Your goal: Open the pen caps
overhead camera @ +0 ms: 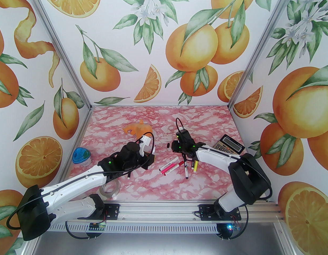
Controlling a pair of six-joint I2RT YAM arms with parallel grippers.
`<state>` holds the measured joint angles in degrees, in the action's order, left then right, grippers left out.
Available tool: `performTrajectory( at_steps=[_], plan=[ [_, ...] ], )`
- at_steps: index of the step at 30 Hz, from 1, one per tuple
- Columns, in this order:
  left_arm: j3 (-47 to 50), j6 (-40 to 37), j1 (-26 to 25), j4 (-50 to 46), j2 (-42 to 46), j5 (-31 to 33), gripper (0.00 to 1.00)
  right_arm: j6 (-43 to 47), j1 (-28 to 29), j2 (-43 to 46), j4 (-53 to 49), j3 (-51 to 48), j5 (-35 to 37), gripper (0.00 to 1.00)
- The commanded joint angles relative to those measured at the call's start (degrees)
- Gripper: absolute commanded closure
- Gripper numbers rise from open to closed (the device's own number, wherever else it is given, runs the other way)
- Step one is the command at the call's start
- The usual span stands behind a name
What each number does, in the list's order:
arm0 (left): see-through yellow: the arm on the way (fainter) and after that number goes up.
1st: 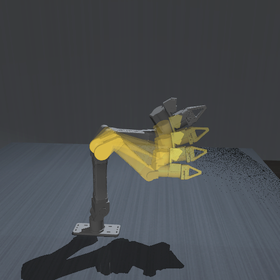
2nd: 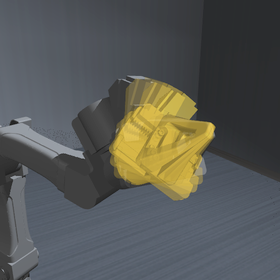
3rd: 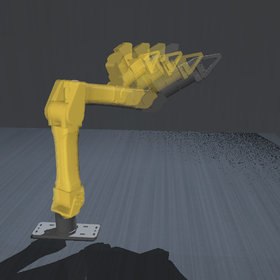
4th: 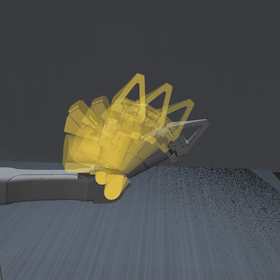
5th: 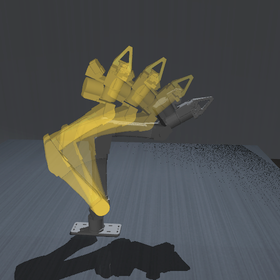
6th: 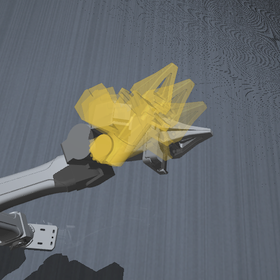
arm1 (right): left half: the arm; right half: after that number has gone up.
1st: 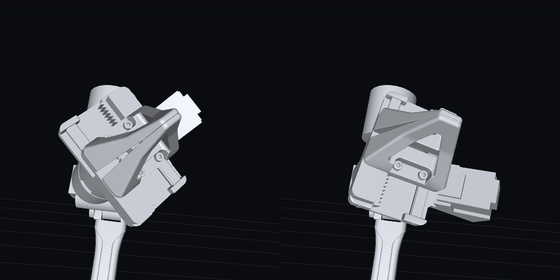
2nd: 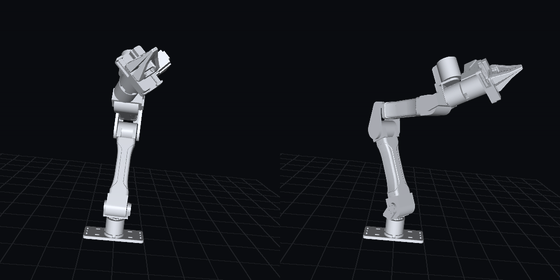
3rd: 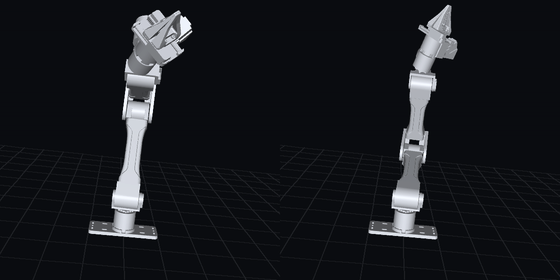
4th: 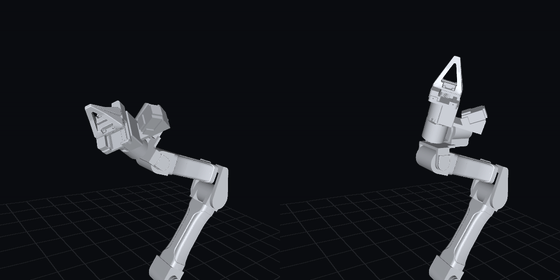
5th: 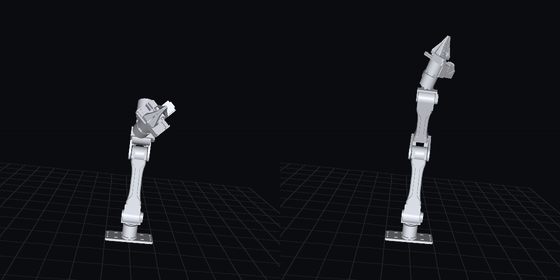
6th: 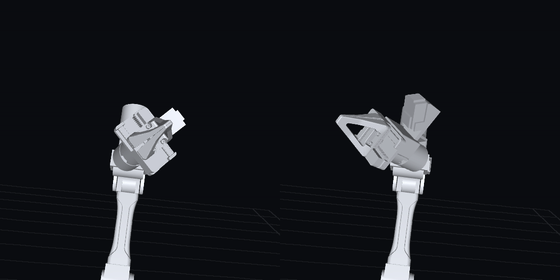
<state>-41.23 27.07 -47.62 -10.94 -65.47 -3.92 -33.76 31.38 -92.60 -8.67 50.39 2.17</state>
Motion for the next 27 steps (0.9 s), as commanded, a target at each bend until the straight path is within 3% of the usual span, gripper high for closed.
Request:
performTrajectory(
  at_steps=[1, 27],
  plan=[
    [-0.6, 0.1, 0.3, 3.7, -0.7, 1.0, 0.95, 0.5, 0.3, -1.7, 2.2, 2.7, 0.1, 0.88],
    [-2.8, 0.7, 1.3, 3.3, -6.7, 2.5, 0.94, 1.2, -0.9, -12.1, 3.5, 7.5, 0.0, 0.85]
  ],
)
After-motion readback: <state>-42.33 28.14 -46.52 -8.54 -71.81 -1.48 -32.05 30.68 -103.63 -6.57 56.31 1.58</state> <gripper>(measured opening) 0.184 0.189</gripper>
